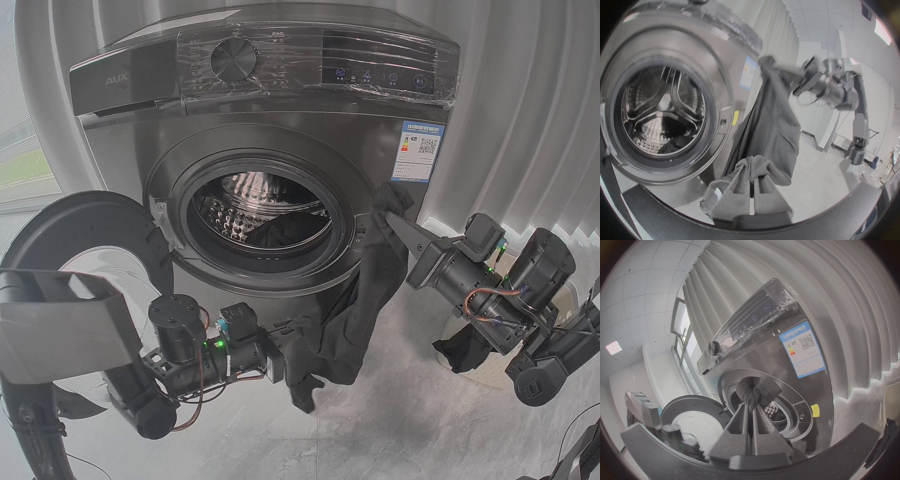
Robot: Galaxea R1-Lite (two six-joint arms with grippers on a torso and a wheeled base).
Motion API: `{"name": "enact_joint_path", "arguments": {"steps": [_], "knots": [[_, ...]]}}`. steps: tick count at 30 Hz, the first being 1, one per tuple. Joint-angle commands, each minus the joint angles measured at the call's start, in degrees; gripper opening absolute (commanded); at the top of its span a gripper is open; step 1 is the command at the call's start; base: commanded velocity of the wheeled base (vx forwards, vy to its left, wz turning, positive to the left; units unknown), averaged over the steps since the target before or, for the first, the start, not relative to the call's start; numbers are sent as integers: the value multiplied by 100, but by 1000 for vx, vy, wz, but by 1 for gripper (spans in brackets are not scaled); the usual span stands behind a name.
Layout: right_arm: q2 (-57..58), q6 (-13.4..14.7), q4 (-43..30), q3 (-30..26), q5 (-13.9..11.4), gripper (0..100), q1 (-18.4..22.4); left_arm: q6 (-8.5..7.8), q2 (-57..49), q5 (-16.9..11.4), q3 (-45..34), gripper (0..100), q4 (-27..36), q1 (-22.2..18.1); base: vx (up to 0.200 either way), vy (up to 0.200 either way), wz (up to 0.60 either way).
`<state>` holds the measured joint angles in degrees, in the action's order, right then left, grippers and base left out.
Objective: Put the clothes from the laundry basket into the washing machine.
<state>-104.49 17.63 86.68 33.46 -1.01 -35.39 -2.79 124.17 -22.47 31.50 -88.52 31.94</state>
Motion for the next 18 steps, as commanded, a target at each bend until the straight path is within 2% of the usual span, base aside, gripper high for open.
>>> {"name": "enact_joint_path", "arguments": {"steps": [1, 8, 9, 10, 15, 17, 18], "knots": [[-520, 4, 209, -147, -22, 0, 287, 24, -1572, 32, -856, 0, 1, 410, 0, 0, 0], [-555, 4, 209, -384, -22, 0, 243, 51, -2512, 85, -1366, 0, 1, 550, 0, 0, 0], [-555, 4, 209, -384, -22, 0, 243, 51, -2512, 85, -1366, 0, 1, 550, 0, 0, 0], [-643, 4, 209, -472, -22, 0, 269, 139, -2556, 93, -1296, 0, 1, 533, 0, 0, 0], [-898, 21, 227, -666, -22, 0, 331, 165, -2459, 111, -1216, 0, 1, 462, 0, 0, 0], [-977, 13, 218, -745, -13, 0, 348, 174, -2380, 216, -1155, 0, 1, 445, 0, 0, 0], [-1004, 13, 227, -850, -4, 0, 348, 200, -2319, 383, -1067, 0, 1, 427, 0, 0, 0]]}}
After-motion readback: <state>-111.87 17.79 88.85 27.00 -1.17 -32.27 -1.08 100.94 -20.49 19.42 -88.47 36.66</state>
